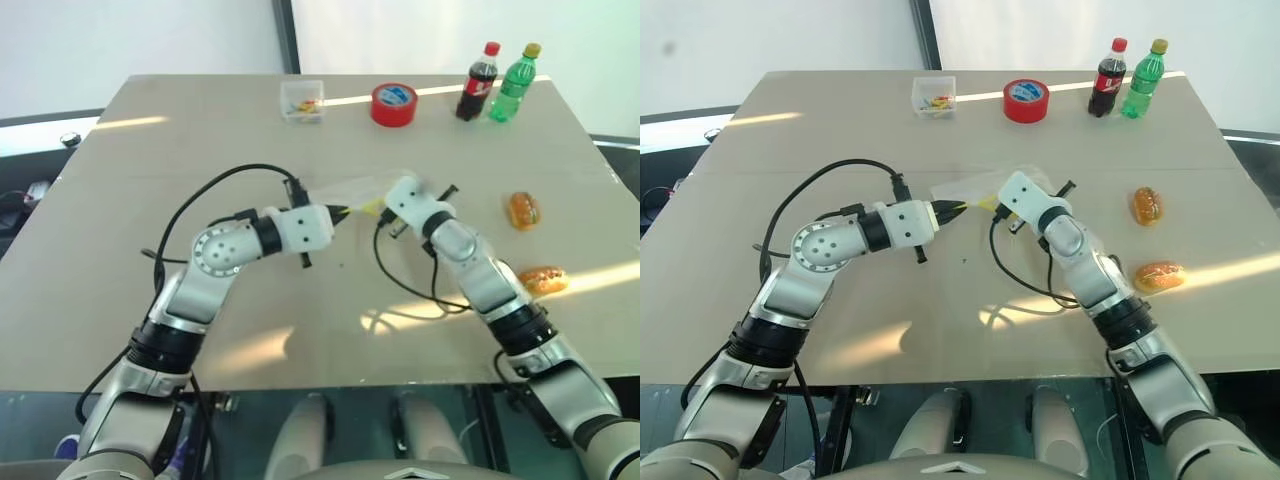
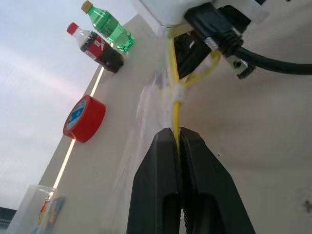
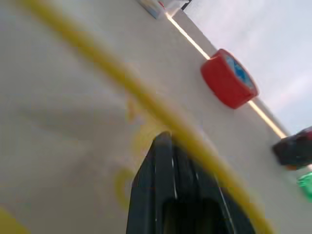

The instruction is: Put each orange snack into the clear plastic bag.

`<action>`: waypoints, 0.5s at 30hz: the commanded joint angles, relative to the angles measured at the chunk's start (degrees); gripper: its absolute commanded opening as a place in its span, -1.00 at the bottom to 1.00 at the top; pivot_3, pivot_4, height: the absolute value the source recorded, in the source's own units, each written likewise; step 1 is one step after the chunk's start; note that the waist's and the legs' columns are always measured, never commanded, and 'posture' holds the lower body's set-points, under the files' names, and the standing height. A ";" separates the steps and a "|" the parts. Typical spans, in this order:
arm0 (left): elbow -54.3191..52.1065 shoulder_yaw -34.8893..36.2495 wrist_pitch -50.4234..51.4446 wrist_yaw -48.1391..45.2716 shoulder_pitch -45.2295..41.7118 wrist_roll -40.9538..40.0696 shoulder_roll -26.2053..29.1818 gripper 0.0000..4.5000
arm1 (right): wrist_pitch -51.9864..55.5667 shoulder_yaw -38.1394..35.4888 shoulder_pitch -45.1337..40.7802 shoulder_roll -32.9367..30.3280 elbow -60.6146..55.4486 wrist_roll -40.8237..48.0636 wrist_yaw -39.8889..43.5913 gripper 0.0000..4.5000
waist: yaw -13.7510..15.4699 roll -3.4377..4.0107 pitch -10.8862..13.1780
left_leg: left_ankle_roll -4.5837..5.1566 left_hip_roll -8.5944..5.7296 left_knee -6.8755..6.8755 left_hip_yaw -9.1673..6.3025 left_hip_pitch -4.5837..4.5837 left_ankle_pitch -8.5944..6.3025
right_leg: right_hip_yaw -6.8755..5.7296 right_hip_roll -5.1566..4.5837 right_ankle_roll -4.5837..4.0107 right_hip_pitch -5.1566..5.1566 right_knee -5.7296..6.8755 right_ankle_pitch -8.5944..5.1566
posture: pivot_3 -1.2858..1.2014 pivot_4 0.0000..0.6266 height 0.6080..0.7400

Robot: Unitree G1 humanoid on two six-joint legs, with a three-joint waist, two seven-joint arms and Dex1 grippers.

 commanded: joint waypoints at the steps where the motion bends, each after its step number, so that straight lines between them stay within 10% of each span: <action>1: -0.09 1.69 -1.26 0.84 0.23 0.38 0.71 -1.00 | -8.66 3.04 -0.88 -2.65 0.16 -7.58 -1.03 -0.97 | -0.12 0.00 0.00 | 0.01 0.01 0.00 0.02 0.01 -0.01 | 0.02 0.01 0.00 0.00 0.00 0.00 | 0.03 -0.52 1.00; 7: 2.53 1.65 -1.73 1.63 0.19 1.39 1.00 -1.00 | -14.29 4.21 -0.45 -3.92 2.73 -13.55 -0.89 -0.64 | 0.01 0.00 0.00 | 0.07 0.05 0.01 0.05 0.04 -0.04 | 0.05 0.06 0.00 0.01 0.04 0.00 | 0.03 -0.52 1.00; 15: 5.10 1.78 -1.14 3.00 -1.28 1.71 0.08 -1.00 | -16.70 2.50 0.73 -4.18 2.66 -15.52 1.08 1.00 | 0.09 0.00 0.00 | 0.03 0.04 0.02 0.02 0.02 -0.02 | 0.03 0.04 0.00 0.02 0.01 0.00 | 0.03 -0.52 1.00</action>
